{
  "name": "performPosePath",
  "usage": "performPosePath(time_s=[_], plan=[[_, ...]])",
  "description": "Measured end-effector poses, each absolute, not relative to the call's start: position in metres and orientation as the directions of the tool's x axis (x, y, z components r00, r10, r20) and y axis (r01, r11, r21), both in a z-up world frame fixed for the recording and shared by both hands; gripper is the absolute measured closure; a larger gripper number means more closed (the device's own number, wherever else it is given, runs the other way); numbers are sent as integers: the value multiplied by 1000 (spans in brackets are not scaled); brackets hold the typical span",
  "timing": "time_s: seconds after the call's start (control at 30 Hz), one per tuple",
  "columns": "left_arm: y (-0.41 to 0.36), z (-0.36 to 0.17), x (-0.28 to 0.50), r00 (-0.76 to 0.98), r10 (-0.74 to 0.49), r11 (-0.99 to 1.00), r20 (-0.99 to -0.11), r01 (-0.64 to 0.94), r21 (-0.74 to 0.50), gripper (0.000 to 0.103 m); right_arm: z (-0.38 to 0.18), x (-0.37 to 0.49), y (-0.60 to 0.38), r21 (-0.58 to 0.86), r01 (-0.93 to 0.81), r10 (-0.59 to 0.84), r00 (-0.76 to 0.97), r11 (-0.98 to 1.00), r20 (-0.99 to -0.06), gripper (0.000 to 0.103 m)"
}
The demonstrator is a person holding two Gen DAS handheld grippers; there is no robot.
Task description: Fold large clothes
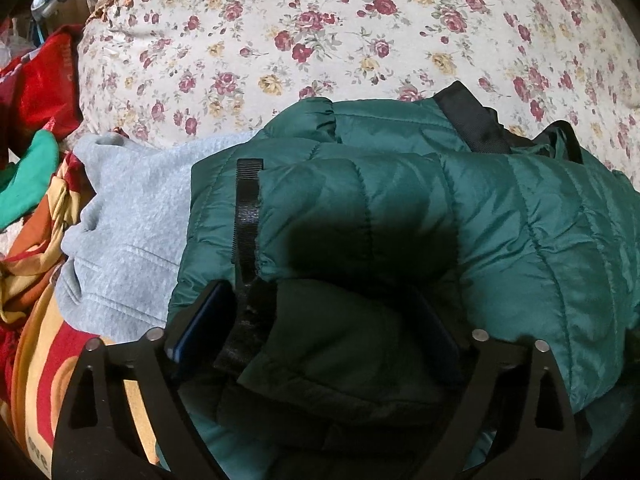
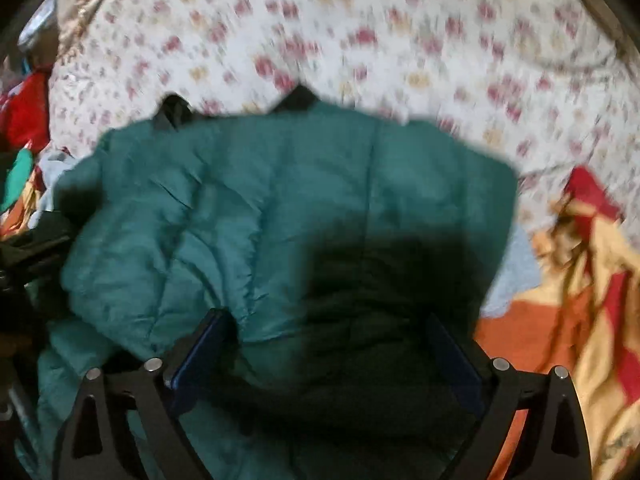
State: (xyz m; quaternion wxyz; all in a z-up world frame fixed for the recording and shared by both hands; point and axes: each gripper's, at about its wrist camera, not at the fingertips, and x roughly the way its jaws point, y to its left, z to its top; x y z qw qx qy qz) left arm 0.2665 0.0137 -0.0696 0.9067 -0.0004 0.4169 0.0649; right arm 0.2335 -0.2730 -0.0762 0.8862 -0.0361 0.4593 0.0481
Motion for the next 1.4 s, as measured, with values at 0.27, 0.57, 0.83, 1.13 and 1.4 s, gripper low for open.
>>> performPosePath(time_s=[0.27,0.57,0.83,1.13,1.4], plan=[[27,-48,250,630,94,994,-771,-102,38,10,-45,219,-286,56,-82,94,591,995,-801,1],[30,-22,202,665,108,994,-739,-81,73,10,-28,184,-301,142,-31,134,573,989,-809,1],[27,-16,176,661,82,997,-746,-65,52,10,-32,166,-292,127,-32,123,558,991,-820,1],[24,-17,144,657,67,998,-751,-43,51,10,-37,143,-282,78,-62,99,539,995,-836,1],[28,-20,116,650,67,998,-757,-30,62,10,-44,121,-287,76,-56,94,523,996,-847,1]])
